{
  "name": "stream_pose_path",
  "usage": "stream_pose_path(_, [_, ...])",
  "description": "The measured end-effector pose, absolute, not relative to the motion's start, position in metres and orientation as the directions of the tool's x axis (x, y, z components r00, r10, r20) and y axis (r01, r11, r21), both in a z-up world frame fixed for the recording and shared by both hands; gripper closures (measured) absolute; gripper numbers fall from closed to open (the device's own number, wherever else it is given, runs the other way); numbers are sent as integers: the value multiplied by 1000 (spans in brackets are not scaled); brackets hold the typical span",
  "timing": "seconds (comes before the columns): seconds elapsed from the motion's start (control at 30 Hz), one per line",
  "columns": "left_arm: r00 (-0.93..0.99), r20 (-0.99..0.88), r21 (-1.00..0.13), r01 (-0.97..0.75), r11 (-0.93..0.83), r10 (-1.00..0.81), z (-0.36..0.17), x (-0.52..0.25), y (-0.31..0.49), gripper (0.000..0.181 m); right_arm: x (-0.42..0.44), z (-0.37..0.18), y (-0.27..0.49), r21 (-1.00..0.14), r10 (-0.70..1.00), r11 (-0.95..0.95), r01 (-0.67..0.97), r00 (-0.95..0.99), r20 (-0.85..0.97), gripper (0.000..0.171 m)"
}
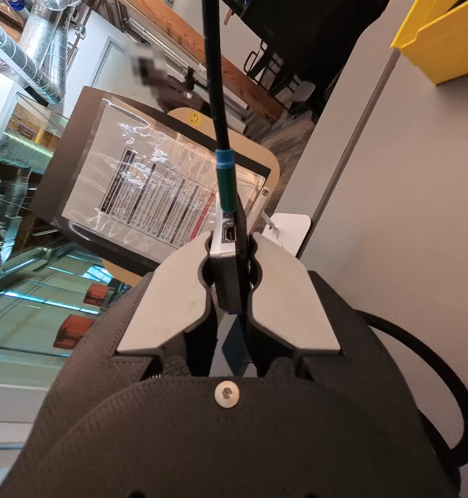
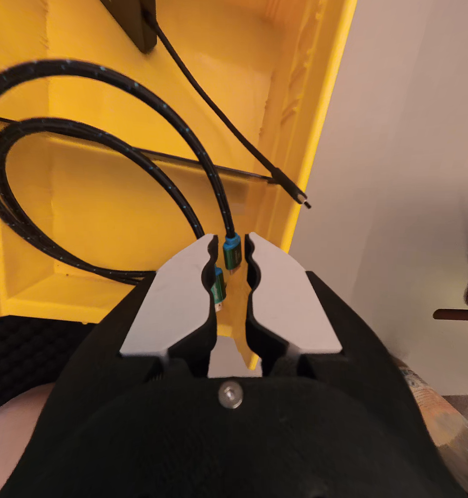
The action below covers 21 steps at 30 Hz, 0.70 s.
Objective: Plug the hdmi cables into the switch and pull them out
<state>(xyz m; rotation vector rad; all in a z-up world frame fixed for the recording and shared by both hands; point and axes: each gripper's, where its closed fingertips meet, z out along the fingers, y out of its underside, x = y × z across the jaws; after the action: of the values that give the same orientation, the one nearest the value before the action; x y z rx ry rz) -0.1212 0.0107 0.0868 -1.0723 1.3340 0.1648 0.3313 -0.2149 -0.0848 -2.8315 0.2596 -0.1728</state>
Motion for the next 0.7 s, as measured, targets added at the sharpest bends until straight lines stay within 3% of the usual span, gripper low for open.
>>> stream_pose_path(0.23, [268,-868,-474,-701,534,-419,81,-123,16,160,327,-42,-200,-427,-216,-896,-125,961,172,142])
stream_pose_path(0.4, [257,-868,-468,-707,530,-424,79,-121,15,160,313,32,-179,-634,-260,-773,9,908,330,145])
stream_pose_path(0.5, [247,-872,-460,-710,533,-423,77,-119,14,160,277,98,-136,-820,-224,-524,229,892,393,147])
stream_pose_path(0.57, [243,-874,-456,-710,536,-422,76,-117,12,160,228,138,-108,-907,-117,-256,335,921,373,135])
stream_pose_path(0.7, [248,-878,-455,-694,558,-409,79,-114,8,160,112,172,-84,-952,232,101,290,923,306,121])
